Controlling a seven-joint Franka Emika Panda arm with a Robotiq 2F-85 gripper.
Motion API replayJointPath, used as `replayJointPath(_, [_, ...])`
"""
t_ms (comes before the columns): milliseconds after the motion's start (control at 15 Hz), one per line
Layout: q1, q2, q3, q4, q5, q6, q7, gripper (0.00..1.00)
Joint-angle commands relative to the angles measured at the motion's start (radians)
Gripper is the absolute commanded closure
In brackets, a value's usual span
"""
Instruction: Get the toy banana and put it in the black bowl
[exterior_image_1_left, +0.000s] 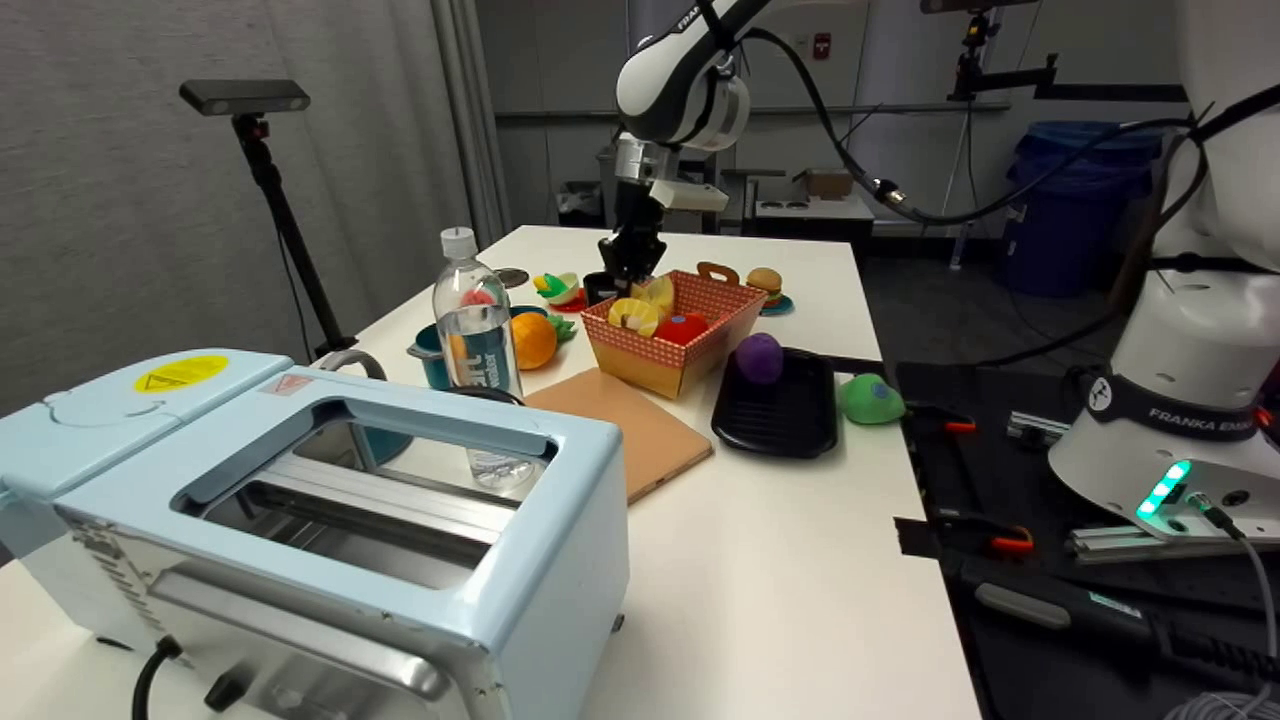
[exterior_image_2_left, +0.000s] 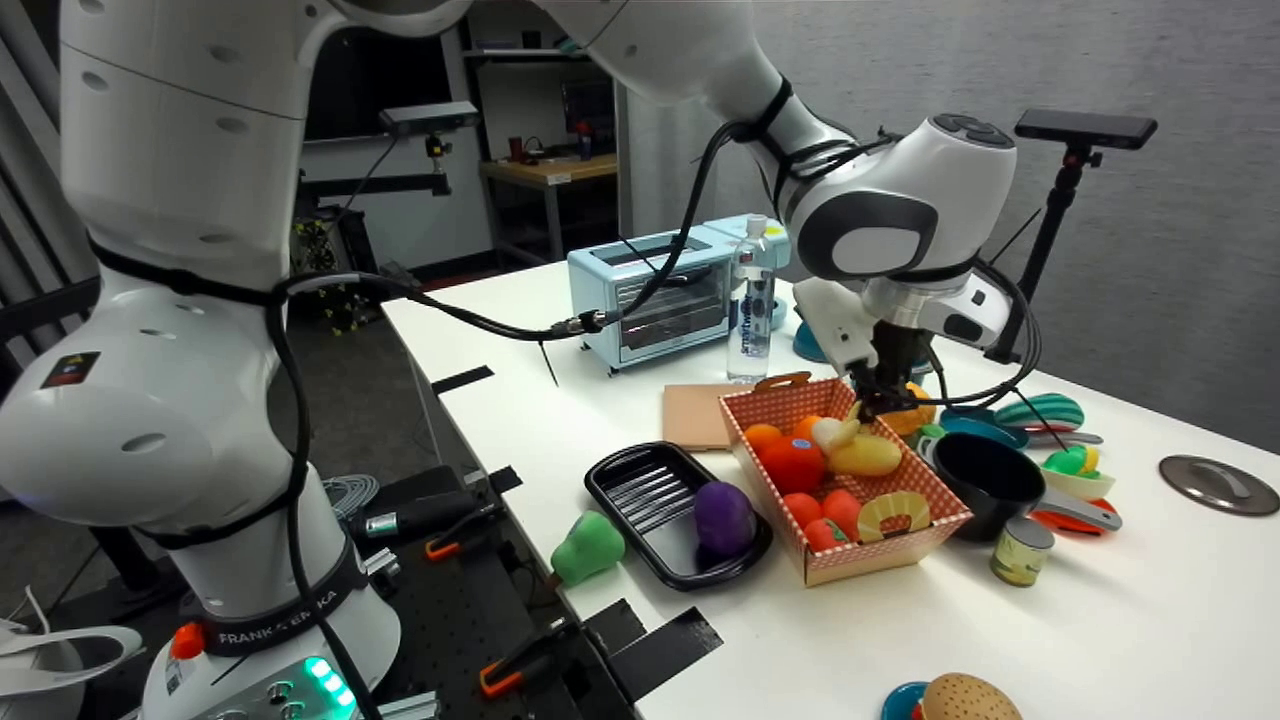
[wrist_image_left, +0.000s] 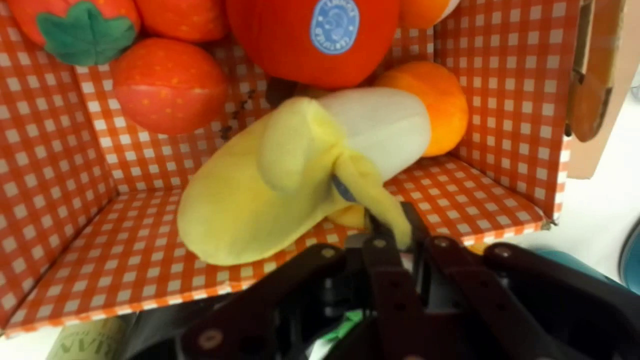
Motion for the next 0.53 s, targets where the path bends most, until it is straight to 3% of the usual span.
replayJointPath(0, [0.012, -0.058, 0.0, -0.014, -0.028, -0.008, 0.057, 1.0])
replayJointPath(467, [0.05, -0.181, 0.007, -0.017, -0.054, -0.023, 0.09, 0.99])
